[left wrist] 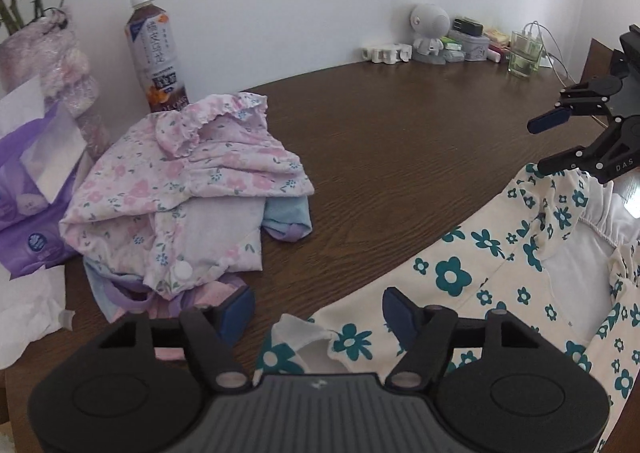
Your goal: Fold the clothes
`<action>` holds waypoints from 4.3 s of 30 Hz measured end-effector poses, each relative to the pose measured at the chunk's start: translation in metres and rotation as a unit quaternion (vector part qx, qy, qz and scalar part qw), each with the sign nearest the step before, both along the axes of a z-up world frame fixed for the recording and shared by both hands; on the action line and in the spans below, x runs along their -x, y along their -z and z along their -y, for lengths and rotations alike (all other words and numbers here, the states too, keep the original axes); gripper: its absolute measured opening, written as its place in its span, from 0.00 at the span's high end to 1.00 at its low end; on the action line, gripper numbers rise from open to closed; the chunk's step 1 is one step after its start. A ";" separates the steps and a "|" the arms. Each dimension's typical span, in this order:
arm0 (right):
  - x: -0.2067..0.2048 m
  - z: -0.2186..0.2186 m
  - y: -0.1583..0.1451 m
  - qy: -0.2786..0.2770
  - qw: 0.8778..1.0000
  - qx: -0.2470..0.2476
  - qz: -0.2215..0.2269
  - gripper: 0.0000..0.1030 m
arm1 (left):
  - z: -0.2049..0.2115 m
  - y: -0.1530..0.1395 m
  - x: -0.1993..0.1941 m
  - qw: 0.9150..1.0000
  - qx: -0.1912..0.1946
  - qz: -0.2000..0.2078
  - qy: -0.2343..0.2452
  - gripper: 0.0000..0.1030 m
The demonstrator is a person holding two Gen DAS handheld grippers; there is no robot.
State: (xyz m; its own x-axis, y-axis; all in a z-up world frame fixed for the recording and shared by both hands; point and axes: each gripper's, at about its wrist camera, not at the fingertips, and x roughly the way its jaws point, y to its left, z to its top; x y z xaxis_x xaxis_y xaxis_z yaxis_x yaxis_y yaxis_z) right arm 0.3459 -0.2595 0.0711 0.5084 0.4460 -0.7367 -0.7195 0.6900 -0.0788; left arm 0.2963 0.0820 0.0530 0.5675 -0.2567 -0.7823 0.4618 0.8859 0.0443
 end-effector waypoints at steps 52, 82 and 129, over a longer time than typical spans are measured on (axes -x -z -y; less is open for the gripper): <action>0.177 -0.008 0.024 -0.147 0.946 0.146 0.249 0.96 | 0.051 0.033 0.184 0.913 -0.213 0.261 0.229 0.99; 0.247 -0.021 0.057 -0.138 0.926 0.198 0.291 0.94 | 0.073 0.065 0.186 0.819 -0.404 0.206 0.353 0.76; 0.248 0.033 0.029 0.034 0.981 0.024 0.189 0.76 | 0.051 0.040 0.243 0.928 -0.234 0.234 0.173 0.77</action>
